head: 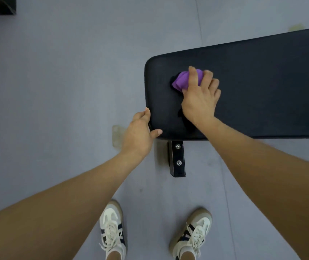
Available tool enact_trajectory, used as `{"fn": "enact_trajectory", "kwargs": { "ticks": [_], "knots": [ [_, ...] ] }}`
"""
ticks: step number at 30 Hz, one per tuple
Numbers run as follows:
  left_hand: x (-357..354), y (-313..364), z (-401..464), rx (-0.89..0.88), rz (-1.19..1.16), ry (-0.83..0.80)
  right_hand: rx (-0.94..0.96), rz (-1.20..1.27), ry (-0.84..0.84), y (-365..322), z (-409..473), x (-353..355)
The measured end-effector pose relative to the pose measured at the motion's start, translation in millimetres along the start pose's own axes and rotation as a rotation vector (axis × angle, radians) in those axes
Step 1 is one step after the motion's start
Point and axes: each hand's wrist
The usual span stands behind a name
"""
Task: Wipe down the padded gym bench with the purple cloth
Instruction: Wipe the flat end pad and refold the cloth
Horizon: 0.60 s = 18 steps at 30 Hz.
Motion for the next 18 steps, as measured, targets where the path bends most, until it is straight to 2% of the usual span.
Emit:
{"fn": "enact_trajectory", "kwargs": {
  "ticks": [6,13,18],
  "knots": [
    [7,-20,-7,0.054,-0.112,-0.022,0.190,0.042,-0.205,-41,33,-17],
    [21,-30,-17,0.215,-0.033,0.010,0.588,0.021,-0.481,-29,-42,-9],
    [15,-10,-28,0.186,0.029,0.003,0.729,-0.059,-0.527,-3,-67,8]
  ]
}}
Point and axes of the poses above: each hand's wrist, its own z-axis towards the middle knuckle, its own x-axis out of the back of the hand, y = z × x, and after that the axes turned 12 degrees about z, right-handed
